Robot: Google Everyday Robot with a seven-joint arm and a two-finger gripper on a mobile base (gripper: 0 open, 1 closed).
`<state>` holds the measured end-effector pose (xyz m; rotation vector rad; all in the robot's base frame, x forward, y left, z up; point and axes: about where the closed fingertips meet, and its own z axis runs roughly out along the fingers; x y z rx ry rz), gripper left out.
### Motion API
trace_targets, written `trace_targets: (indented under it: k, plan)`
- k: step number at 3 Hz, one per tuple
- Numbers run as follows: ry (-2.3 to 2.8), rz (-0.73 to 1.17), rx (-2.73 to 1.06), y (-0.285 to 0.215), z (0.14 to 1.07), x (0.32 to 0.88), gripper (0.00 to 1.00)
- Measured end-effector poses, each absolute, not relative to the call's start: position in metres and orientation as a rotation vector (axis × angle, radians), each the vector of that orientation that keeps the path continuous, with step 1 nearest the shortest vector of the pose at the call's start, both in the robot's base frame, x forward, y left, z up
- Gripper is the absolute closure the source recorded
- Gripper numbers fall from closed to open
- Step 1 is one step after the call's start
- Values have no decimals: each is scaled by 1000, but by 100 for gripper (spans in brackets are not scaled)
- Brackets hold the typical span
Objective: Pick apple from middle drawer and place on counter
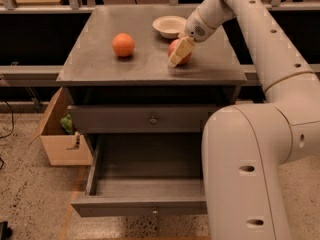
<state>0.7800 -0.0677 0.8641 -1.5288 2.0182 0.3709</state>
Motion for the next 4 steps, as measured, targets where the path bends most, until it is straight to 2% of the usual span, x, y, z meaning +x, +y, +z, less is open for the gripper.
trace_targets:
  k: [1, 3, 4]
  plan:
    - [2027, 384, -1495, -77, 865, 782, 0]
    - [1971, 327, -1221, -176, 935, 757, 0]
    - [1970, 316, -1193, -184, 937, 753, 0]
